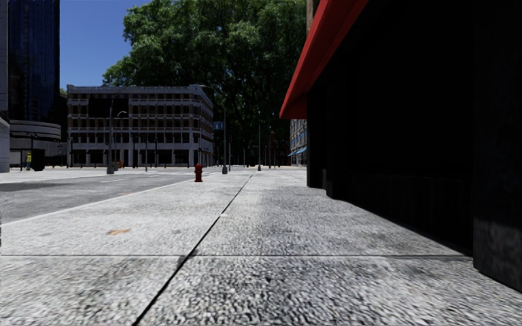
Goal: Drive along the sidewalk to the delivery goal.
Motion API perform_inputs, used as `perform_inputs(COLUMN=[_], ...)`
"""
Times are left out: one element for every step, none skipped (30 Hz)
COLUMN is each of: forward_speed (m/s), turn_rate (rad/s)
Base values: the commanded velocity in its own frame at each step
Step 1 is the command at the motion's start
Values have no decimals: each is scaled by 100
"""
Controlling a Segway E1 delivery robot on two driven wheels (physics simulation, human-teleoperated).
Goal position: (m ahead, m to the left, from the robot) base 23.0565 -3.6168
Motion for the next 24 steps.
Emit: perform_inputs(forward_speed=[200,200,200,200,200,200,200,200,200,200,200,200,200,200,200,200,200,200,200,200,200,200,200,200], turn_rate=[0,0,0,0,0,0,0,0,0,0,0,0,0,0,0,0,0,0,0,0,0,0,0,0])
